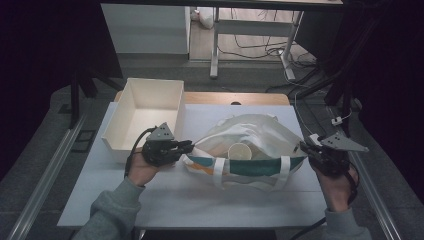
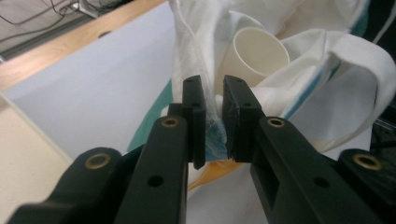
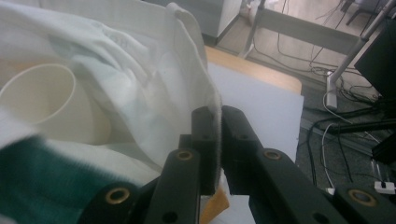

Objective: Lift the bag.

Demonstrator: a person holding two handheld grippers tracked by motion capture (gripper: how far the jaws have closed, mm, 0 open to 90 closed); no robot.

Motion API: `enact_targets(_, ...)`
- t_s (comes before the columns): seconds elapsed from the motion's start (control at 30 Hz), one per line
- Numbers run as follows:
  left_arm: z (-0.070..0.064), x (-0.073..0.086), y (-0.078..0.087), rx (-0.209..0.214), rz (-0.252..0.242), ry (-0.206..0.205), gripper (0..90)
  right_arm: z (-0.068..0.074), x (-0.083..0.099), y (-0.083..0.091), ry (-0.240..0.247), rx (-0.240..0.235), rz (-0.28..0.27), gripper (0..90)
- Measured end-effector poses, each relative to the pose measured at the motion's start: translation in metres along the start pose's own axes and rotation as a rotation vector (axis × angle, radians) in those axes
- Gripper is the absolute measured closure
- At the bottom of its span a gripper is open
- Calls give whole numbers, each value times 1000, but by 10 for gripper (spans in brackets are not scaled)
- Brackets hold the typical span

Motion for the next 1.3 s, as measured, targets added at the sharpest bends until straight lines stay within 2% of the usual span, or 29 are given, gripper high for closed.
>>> enact_targets(0.2,8,-13,13,-30,-35,-23,793,0,-20,7,14,4,-57,839)
enact_targets(0.37,17,-25,23,-50,-74,-26,795,2,-37,10,34,1,-102,839)
enact_targets(0.57,26,-36,24,-62,-98,-23,795,-1,-57,14,50,23,-153,838)
enact_targets(0.63,31,-36,20,-68,-95,-13,795,-2,-58,10,53,32,-151,839)
enact_targets(0.77,38,-31,10,-66,-76,16,795,-8,-48,-7,48,47,-112,839)
enact_targets(1.0,40,-24,-2,-64,-38,27,795,-22,-23,-40,22,60,-34,841)
enact_targets(1.13,40,-21,-6,-72,-17,16,795,-26,-8,-50,11,56,0,841)
enact_targets(1.3,41,-16,-10,-74,1,23,795,-27,5,-59,12,58,36,842)
Point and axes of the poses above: each handheld gripper's, and its own axes: y roughly backward along the jaws, x roughly out of its underside, z roughly to its left, the point moved 10 cm from there along -y, roughly forward along the jaws, and after that the axes turned 10 degrees about -z, right-handed, at the moved point
